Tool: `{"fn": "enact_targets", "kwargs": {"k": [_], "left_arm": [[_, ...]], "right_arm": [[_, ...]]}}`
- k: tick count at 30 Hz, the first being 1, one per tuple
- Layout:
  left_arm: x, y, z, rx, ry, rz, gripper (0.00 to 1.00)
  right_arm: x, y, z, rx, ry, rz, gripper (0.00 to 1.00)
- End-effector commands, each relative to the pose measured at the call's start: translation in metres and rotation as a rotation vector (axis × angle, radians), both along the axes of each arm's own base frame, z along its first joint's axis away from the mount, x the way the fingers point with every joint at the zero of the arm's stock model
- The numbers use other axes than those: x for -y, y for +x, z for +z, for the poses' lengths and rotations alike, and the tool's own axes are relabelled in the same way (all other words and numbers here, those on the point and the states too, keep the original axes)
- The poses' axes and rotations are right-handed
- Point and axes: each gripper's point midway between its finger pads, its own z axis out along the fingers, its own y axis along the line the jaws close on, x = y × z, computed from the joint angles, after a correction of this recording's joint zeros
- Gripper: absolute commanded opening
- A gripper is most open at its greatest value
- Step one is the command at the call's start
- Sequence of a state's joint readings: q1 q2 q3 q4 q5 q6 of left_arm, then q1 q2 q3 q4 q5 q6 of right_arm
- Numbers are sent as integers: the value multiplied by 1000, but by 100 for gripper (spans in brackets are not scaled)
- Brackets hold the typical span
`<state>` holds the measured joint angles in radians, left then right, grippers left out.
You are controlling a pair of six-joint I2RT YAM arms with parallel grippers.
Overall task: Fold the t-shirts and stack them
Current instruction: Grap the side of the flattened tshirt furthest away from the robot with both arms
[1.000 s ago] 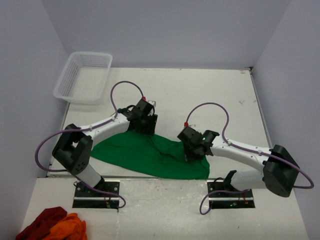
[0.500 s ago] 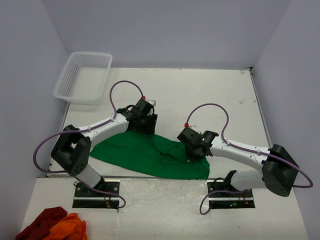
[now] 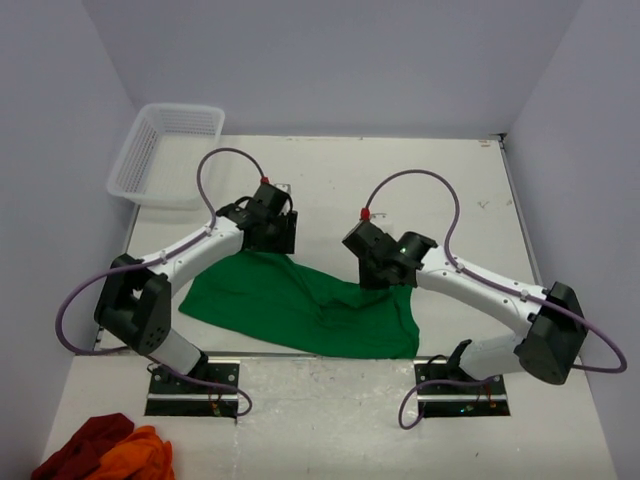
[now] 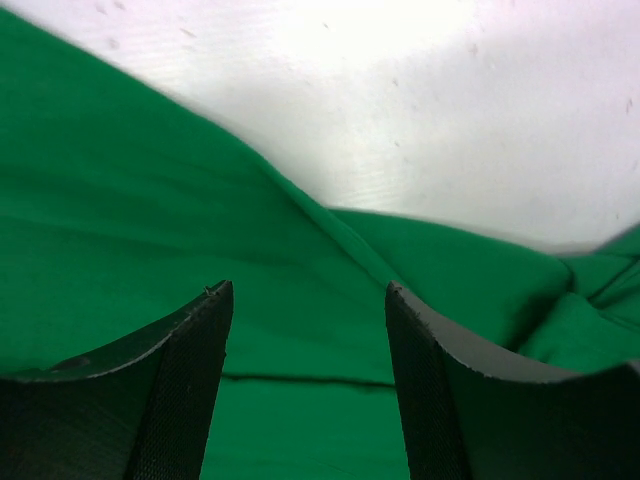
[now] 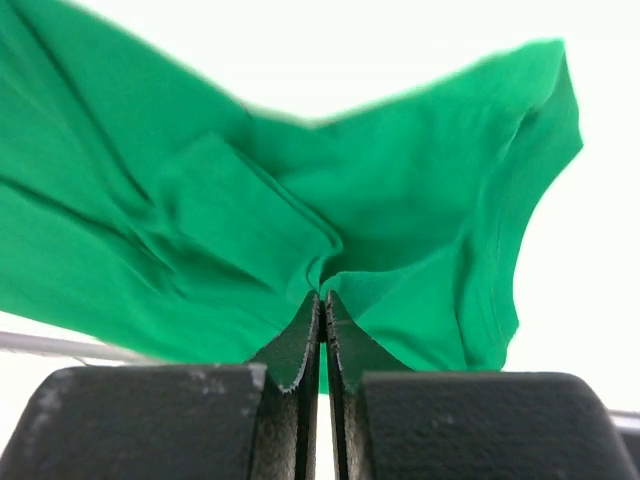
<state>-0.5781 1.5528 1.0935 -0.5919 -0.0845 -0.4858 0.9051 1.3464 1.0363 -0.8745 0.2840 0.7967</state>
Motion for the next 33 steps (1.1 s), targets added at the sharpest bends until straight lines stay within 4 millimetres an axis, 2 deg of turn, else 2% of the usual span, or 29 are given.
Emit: {"fn": "enact_targets", "kwargs": {"k": [1, 3, 5, 11, 12, 13, 14, 15, 20, 27, 33], "left_arm": [[-24, 27, 29, 64, -14, 88, 64], [-29, 38, 35, 74, -26, 107, 64], [-42, 45, 36, 61, -5, 132, 64], [-71, 76, 29, 34, 77, 226, 63], [-74, 80, 19, 14, 100, 234, 63], [-78, 86, 22, 15, 116, 246, 63], [-81, 89, 11, -13, 145, 253, 62], [-88, 94, 12, -11, 177, 275, 62], [-112, 105, -5, -44, 254, 346, 61], [-143, 114, -19, -84, 320, 416, 61], [-146, 119, -36, -124, 328, 416, 60]], "right_arm": [[4, 39, 21, 88, -61, -38, 0], [-3, 55, 23, 92, -57, -35, 0], [1, 69, 23, 85, -70, -43, 0], [-1, 109, 24, 87, -55, -50, 0], [0, 113, 24, 87, -55, -45, 0], [2, 118, 23, 85, -54, -53, 0], [0, 123, 27, 91, -45, -52, 0], [2, 128, 25, 84, -49, -51, 0], [0, 148, 37, 105, -21, -46, 0], [-4, 158, 45, 112, 9, -24, 0], [-7, 157, 47, 116, 26, -11, 0]]}}
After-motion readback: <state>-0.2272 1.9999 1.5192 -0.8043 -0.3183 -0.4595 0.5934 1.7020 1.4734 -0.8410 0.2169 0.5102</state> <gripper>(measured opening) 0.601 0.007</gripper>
